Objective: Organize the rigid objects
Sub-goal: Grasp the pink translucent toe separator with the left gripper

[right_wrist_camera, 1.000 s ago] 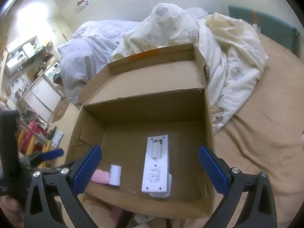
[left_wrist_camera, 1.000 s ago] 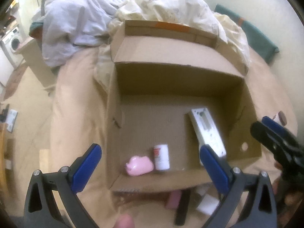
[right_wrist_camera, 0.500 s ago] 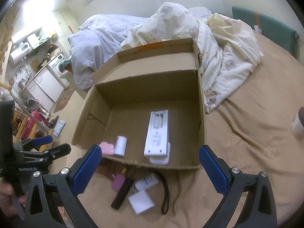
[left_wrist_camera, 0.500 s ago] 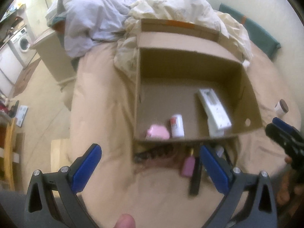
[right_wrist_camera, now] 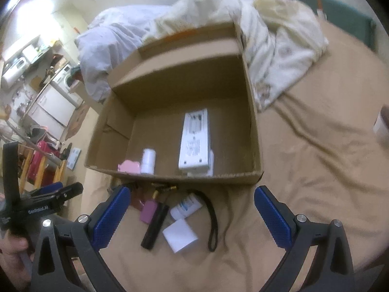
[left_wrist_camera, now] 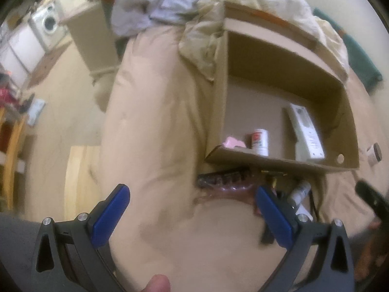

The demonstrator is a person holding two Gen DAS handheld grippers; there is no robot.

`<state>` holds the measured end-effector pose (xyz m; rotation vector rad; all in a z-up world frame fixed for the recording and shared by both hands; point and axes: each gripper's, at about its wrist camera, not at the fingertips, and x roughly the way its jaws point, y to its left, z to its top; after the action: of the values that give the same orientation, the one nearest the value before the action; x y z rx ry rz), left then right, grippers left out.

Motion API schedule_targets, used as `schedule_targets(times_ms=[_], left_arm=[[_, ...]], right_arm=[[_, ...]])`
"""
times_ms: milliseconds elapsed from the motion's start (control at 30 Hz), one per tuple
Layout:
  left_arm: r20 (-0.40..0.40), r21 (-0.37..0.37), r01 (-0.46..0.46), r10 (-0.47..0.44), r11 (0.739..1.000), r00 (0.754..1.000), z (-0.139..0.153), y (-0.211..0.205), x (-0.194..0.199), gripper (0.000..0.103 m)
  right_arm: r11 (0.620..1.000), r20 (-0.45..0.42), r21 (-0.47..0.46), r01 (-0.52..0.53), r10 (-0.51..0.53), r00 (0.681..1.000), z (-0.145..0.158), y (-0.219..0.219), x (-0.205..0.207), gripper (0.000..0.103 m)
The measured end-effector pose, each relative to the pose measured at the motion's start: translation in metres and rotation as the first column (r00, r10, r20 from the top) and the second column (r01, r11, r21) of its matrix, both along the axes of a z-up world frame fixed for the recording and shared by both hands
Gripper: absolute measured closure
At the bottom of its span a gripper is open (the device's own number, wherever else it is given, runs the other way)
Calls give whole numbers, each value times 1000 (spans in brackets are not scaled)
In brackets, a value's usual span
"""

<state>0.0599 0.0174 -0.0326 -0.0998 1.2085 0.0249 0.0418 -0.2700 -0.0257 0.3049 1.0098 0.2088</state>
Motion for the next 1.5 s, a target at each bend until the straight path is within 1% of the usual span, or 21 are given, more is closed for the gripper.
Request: schedule_targets(times_ms=[100, 167, 333, 433, 633, 700, 800, 867, 933, 1000, 1133, 1233, 1367, 1500], left_arm=[[-63, -27, -42, 41, 999, 997, -15, 8, 4, 0], [-93, -21, -57, 55, 998, 994, -23, 9, 6, 0], [-192, -36, -56, 48, 998, 980, -53, -6, 16, 0], [-208, -57, -59, 46, 997, 977, -64, -21, 23, 0], [-279, 19, -53, 57, 998, 959, -94, -50, 34, 0], [-289, 14, -46, 48, 999, 956, -102, -56, 36, 0], [-289, 42, -62, 72, 997, 955, -108, -62, 39, 0], [-295, 77, -72, 91, 994, 951, -114, -66, 41, 0], [-293, 128, -66, 102, 990, 951, -118, -75, 43, 0], [-286, 150, -83, 124, 985, 950, -118, -79, 46, 0], [-276, 165, -104, 147, 981, 950, -119, -82, 45, 0], [-263, 143, -91, 126, 986, 957, -118, -83, 42, 6], [-268, 127, -52, 85, 991, 960, -116, -81, 41, 7], [-258, 142, 8, 29, 990, 966, -105, -80, 34, 7]], right_arm=[[999, -80, 36, 0, 3, 997, -15, 1, 7, 0], [999, -113, 44, 3, 2, 994, -21, 2, 9, 0], [999, -149, 43, 19, -12, 989, -29, 2, 12, 0], [998, -165, 63, 29, -18, 986, -32, 0, 15, 0], [996, -166, 89, 29, -13, 986, -30, -1, 18, 0], [994, -169, 101, 32, -14, 985, -31, -2, 19, 0], [993, -172, 117, 35, -15, 985, -30, -3, 21, 0], [992, -169, 125, 34, -12, 986, -29, -2, 23, 0], [991, -164, 128, 25, -4, 987, -28, 0, 26, 0], [992, -161, 129, 13, 8, 987, -27, 3, 28, 0], [992, -165, 129, 0, 21, 986, -28, 6, 31, 0], [991, -162, 131, -7, 28, 986, -28, 8, 31, 0], [992, -174, 126, 0, 22, 984, -30, 6, 31, 0], [992, -175, 125, 1, 22, 984, -30, 6, 30, 0]])
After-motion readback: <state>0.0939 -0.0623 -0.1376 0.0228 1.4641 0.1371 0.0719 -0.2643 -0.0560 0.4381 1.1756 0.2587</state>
